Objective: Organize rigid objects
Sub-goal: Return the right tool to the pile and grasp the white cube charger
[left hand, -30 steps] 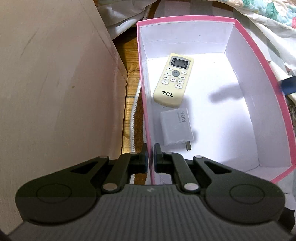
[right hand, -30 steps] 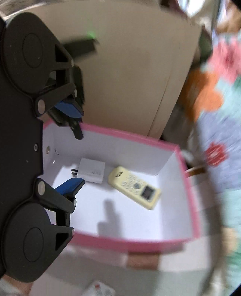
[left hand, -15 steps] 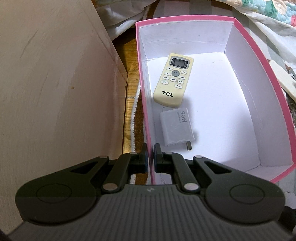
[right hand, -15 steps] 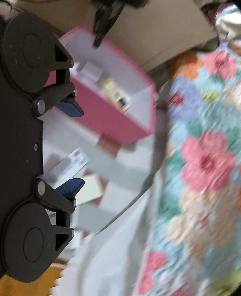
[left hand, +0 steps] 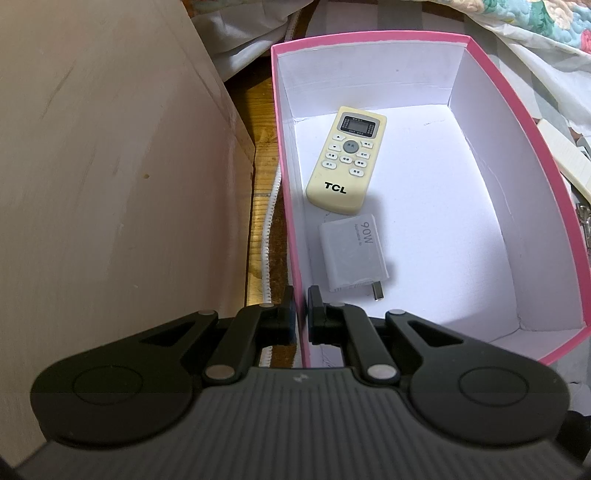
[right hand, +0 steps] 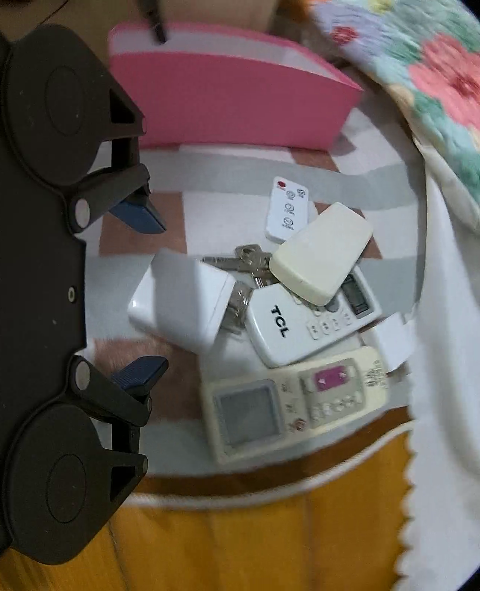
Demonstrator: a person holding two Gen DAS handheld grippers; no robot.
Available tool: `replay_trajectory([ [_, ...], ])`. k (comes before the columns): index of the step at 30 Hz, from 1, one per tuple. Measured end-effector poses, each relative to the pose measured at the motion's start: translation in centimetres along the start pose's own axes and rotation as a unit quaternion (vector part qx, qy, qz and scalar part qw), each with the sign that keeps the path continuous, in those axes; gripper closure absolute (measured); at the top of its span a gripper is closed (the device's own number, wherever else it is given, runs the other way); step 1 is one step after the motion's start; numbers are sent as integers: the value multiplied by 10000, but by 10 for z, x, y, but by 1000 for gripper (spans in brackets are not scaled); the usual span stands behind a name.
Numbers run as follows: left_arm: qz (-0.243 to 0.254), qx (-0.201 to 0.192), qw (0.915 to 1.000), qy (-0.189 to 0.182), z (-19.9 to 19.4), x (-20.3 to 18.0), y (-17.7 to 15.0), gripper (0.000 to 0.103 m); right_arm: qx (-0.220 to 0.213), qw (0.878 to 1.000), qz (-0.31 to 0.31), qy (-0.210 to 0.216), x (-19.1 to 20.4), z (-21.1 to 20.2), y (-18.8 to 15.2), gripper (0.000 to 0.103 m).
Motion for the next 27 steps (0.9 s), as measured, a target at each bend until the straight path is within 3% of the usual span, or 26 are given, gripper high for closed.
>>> replay_trajectory([
  [2, -15, 1, 10000, -5, 0, 1, 0, 98, -16, 10000, 81, -12, 4, 7, 1, 25],
  [7, -2, -29, 10000, 36, -2, 1, 0, 98, -209, 9945, -504, -898, 24, 27, -5, 25],
  [10, -1, -23, 10000, 35, -2, 1, 0, 98, -372, 9886, -829, -1202, 28, 30, -11, 32],
  [15, -5, -14, 10000, 40, -3, 0, 1, 98, -514, 9858, -1047, -1205, 26, 24, -18, 33],
  [21, -2, -13, 10000, 40, -3, 0, 1, 98, -570, 9907, -1000, -727, 29, 7, -26, 34],
  [27, -15, 0, 10000, 32, -3, -1, 2, 98, -502, 9842, -1428, -917, 43, 8, -28, 35],
])
Point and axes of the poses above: each gripper's, at about its wrist camera, not at the fingertips, and z roughly the way its jaws point, x to its left, y to its top, the point moved 3 cm from there along z, roughly the way its jaws point, and after that the axes turned 11 degrees about y, right-handed, at the moved point
